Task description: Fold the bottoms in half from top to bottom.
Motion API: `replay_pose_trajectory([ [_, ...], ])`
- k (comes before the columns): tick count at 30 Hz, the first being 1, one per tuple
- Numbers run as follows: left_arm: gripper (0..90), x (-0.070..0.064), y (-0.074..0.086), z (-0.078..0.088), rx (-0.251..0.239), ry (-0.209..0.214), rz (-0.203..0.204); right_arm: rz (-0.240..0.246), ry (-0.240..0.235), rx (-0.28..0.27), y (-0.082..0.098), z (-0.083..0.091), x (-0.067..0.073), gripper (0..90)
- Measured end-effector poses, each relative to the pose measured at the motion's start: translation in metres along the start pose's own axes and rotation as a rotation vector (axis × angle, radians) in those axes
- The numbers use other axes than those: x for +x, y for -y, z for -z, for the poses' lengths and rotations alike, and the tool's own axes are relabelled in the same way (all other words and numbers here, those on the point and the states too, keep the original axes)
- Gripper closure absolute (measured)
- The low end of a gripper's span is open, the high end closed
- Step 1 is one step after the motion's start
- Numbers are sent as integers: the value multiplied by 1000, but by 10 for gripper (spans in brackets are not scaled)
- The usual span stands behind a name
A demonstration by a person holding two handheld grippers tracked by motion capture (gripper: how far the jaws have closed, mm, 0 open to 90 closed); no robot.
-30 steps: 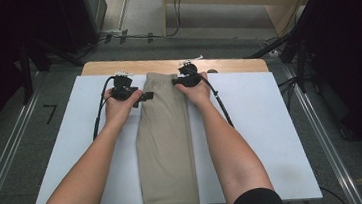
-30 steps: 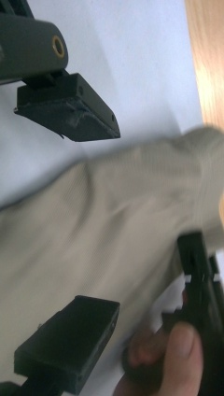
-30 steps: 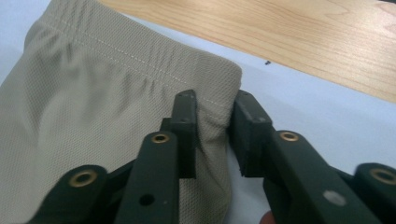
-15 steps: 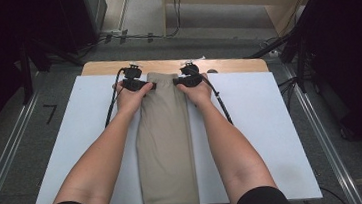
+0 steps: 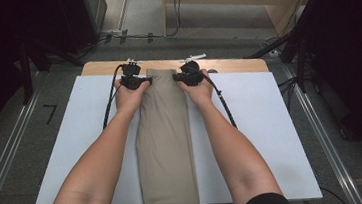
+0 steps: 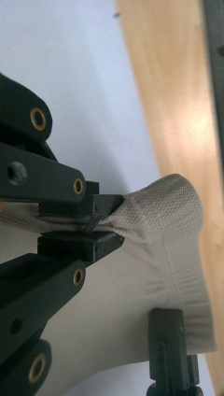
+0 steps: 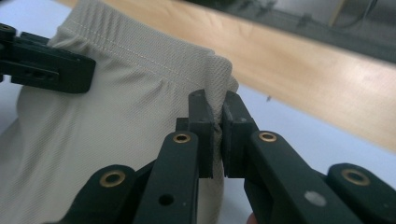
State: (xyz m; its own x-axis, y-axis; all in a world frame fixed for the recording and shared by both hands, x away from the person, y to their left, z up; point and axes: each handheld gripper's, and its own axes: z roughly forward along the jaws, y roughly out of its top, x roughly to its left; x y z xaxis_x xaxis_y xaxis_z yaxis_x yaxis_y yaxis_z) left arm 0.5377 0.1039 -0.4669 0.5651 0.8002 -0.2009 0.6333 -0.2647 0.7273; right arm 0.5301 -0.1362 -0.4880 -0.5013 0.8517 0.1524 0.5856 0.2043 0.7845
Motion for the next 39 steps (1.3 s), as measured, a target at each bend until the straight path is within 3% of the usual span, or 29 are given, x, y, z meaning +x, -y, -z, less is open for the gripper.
replay_pose_trajectory([
  [2, 842, -4, -3, 15, -52, 39, -19, 6, -18, -45, -4, 15, 0, 835],
  [7, 841, -19, 5, 43, -133, 73, -64, 55, -56, -146, -5, 56, 14, 835],
  [11, 840, -28, 21, 65, -175, 112, -95, 116, -66, -188, 4, 85, 33, 834],
  [21, 839, -61, 73, 119, -251, 157, -196, 199, -126, -274, 46, 139, 73, 834],
  [23, 839, -69, 86, 128, -255, 170, -218, 234, -139, -286, 60, 151, 82, 834],
  [28, 838, -83, 123, 147, -263, 218, -241, 259, -181, -293, 93, 172, 100, 834],
  [35, 834, -106, 178, 165, -211, 255, -298, 317, -221, -271, 147, 197, 127, 834],
  [39, 835, -119, 203, 175, -160, 289, -306, 341, -242, -253, 171, 209, 141, 834],
])
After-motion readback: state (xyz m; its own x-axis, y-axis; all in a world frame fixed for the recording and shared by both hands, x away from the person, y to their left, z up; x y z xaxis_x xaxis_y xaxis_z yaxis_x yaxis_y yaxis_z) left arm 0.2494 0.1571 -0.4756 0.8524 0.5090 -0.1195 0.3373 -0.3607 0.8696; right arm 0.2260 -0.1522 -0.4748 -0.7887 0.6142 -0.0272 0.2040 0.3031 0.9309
